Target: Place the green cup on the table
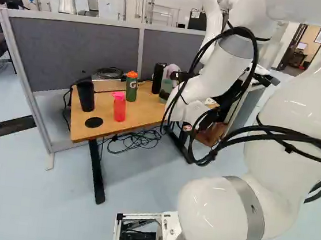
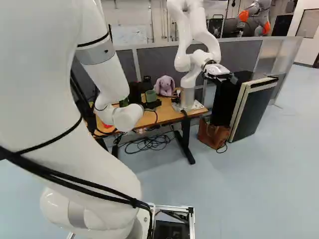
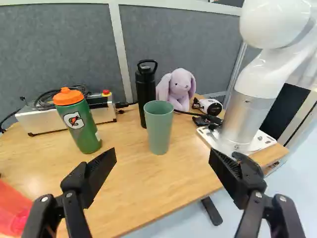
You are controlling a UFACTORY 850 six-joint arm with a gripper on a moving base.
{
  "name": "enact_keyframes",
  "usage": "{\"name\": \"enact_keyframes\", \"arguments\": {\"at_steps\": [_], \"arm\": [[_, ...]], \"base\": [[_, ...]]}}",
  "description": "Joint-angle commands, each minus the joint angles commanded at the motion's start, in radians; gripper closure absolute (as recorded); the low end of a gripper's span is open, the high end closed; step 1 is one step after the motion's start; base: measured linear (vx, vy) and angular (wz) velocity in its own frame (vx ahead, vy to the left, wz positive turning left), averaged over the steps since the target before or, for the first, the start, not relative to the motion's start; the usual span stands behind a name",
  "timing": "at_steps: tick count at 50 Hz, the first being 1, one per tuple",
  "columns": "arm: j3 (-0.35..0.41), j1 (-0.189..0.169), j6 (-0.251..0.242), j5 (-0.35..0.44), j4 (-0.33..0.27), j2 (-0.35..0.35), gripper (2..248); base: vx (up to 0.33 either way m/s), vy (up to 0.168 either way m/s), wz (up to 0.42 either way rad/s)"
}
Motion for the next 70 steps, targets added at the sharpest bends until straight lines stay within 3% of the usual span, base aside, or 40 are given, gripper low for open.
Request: {"name": "enact_keyframes", "arguments": {"at_steps": [37,70], "arm": [[0.193,-0.029,0.0,-0.077,0.0,0.206,3],[0.245,-0.037,0.0,-0.098,0.0,0.263,3]], "base": [[0.0,0.0,0.0],[0.0,0.0,0.0]]}}
